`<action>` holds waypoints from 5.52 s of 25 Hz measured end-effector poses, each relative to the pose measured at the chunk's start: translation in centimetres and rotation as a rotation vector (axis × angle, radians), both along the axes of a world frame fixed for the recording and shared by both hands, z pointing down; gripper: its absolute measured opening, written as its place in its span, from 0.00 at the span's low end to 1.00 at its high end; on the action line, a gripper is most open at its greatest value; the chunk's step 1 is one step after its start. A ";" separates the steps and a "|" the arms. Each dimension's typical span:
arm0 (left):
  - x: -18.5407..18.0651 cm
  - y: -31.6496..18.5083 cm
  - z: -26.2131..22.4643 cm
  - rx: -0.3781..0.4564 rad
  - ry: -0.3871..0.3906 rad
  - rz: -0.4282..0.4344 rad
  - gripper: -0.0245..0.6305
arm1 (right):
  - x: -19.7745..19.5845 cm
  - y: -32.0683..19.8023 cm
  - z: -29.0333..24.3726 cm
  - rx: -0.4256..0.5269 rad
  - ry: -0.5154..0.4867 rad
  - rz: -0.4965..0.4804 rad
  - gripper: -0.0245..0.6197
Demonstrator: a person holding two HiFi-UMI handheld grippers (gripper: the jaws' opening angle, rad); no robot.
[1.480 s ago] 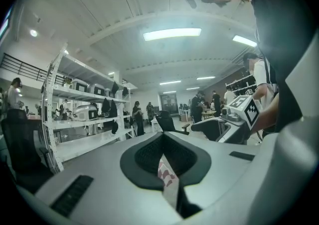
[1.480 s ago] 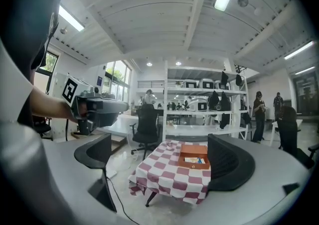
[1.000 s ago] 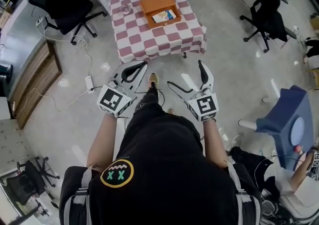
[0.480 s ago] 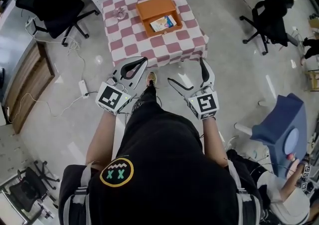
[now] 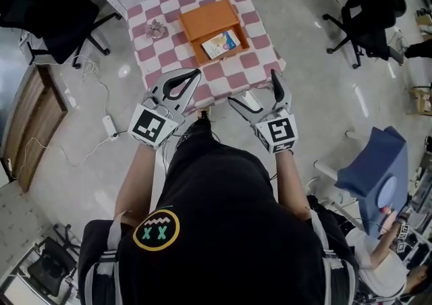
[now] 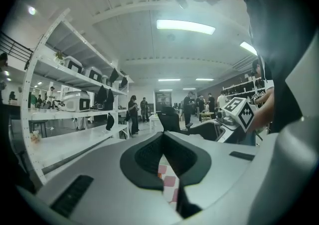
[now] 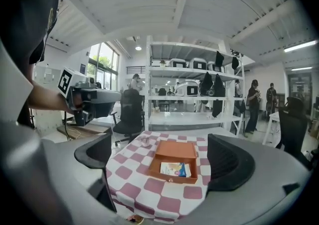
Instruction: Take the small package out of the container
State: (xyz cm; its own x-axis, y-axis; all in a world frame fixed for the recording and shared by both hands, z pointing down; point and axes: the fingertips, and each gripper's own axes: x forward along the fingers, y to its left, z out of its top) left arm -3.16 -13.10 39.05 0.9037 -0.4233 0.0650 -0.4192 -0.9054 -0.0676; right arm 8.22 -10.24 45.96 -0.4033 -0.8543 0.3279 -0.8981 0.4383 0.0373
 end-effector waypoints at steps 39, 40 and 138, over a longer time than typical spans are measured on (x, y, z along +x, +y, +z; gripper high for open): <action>1.8 -10.4 0.2 -0.072 -0.031 -0.145 0.06 | 2.2 -20.9 17.5 -0.382 -0.017 -0.143 0.96; 1.8 -10.5 0.2 -0.073 -0.033 -0.152 0.06 | 2.2 -21.3 18.5 -0.422 -0.039 -0.146 0.96; 3.9 -14.2 -0.8 0.030 -0.089 -0.153 0.06 | 1.1 -21.3 1.9 -0.292 -0.285 -0.546 0.07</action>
State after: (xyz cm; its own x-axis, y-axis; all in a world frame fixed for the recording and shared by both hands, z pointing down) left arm 0.70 -27.30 38.21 0.8200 -0.5580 0.1271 -0.5427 -0.8287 -0.1370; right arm 9.36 -31.53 47.89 -0.8562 -0.3963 0.3316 -0.5026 0.7875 -0.3567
